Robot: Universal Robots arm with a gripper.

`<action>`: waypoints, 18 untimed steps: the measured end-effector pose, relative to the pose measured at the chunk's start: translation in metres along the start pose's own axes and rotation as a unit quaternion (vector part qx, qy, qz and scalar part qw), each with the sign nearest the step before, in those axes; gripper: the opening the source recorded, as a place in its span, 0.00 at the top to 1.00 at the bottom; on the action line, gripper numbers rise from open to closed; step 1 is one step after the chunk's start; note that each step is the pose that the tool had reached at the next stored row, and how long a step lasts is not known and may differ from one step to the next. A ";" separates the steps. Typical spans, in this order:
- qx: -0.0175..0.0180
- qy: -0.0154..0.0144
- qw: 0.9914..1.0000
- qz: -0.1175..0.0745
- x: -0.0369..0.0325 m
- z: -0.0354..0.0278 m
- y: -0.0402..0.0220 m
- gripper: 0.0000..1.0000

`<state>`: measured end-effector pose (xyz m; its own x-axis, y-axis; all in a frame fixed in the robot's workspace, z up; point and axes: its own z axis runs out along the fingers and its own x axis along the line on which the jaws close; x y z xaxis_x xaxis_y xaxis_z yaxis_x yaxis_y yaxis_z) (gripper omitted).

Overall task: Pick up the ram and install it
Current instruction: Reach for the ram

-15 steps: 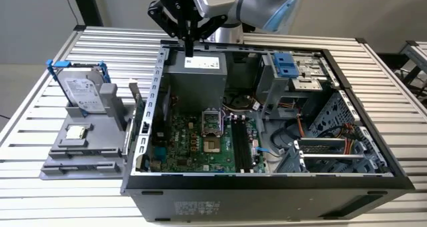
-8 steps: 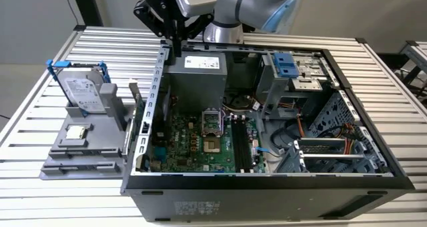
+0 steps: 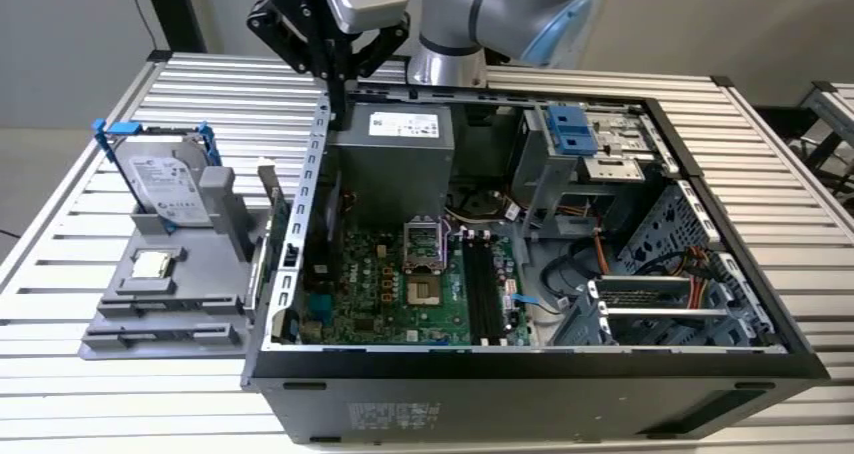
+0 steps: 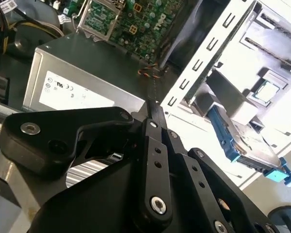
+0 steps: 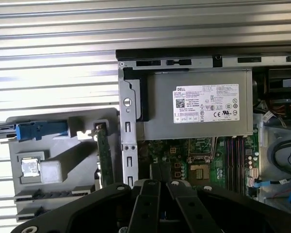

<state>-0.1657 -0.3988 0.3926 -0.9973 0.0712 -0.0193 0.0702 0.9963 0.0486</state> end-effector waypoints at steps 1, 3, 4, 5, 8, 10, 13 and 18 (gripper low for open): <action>0.000 0.000 1.000 0.000 0.0019 0.0000 -0.0001 1.00; 0.000 0.000 1.000 0.000 0.0053 -0.0001 -0.0004 1.00; 0.000 0.000 1.000 0.000 0.0068 -0.0001 -0.0005 1.00; 0.000 0.000 1.000 0.000 0.0084 -0.0002 -0.0006 1.00; 0.000 0.000 1.000 0.000 0.0132 -0.0003 -0.0009 1.00; 0.000 0.000 1.000 0.000 0.0160 -0.0004 -0.0011 1.00; 0.000 0.000 1.000 0.000 0.0200 -0.0004 -0.0014 1.00; 0.000 0.000 1.000 0.000 0.0261 -0.0006 -0.0018 1.00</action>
<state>-0.1919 -0.3988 0.3926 -0.9973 0.0712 -0.0193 0.0701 0.9963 0.0487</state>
